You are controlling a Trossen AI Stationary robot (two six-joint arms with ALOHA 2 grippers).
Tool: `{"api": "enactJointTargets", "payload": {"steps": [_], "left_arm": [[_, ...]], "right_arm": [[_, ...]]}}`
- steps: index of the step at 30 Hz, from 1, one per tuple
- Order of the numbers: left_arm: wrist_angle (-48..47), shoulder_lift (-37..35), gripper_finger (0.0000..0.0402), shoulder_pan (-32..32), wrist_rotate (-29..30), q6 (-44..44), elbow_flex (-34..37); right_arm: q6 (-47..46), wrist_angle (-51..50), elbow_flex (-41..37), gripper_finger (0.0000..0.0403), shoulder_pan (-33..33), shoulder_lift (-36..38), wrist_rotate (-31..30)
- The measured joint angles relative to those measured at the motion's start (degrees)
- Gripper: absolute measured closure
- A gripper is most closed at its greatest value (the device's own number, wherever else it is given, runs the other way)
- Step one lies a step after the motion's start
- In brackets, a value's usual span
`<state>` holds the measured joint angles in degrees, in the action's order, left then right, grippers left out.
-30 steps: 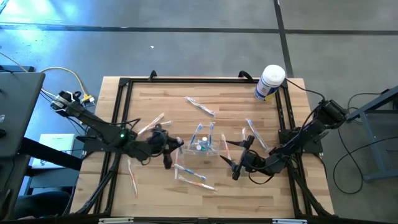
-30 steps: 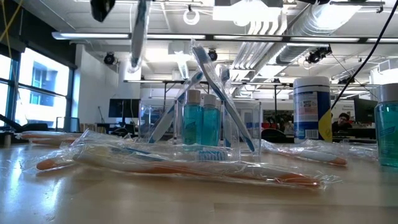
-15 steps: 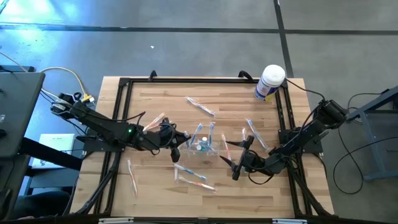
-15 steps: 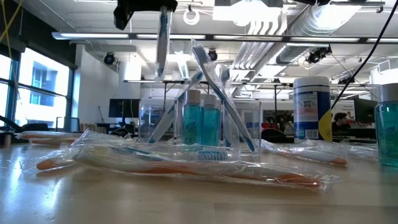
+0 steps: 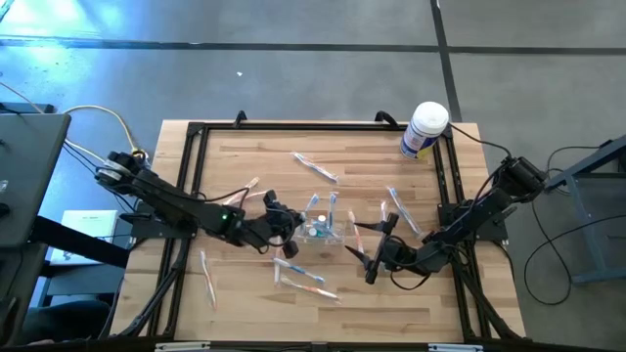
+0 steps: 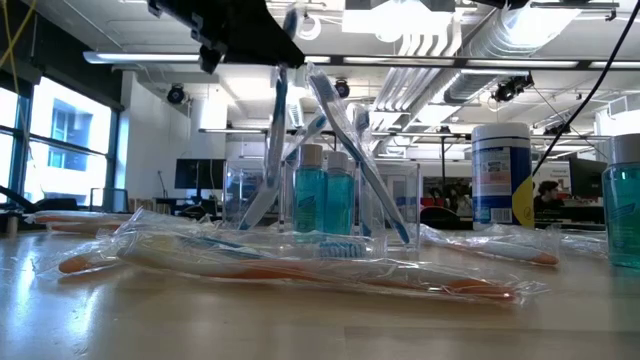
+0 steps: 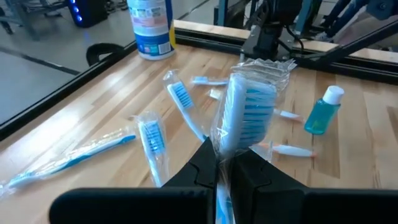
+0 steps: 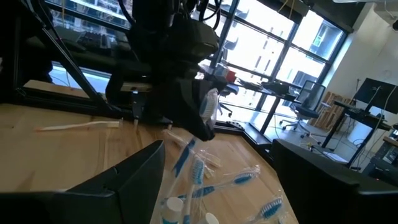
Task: Pick & Place toothbrushing station
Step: Put the blue toothbrush into the transparent organizer
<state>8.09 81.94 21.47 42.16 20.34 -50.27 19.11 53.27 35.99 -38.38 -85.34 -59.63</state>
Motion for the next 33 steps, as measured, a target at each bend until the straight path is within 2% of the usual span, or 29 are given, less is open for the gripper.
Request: {"api": "enactJointTargets", "payload": {"steps": [18,26,33], "left_arm": [[-4.15,2.33,0.0393,0.17,-0.3,5.02,0.21],[-4.4,4.16,0.0393,0.01,-0.82,4.14,0.25],[-4.21,4.14,0.0375,0.02,-0.73,3.28,0.25]], "right_arm": [[-1.29,-1.72,0.0,0.0117,0.31,-0.15,-0.03],[-1.29,-1.68,0.0,0.0117,0.31,-0.17,-0.01],[-1.29,-1.86,0.0,0.0117,0.31,-0.17,0.01]]}}
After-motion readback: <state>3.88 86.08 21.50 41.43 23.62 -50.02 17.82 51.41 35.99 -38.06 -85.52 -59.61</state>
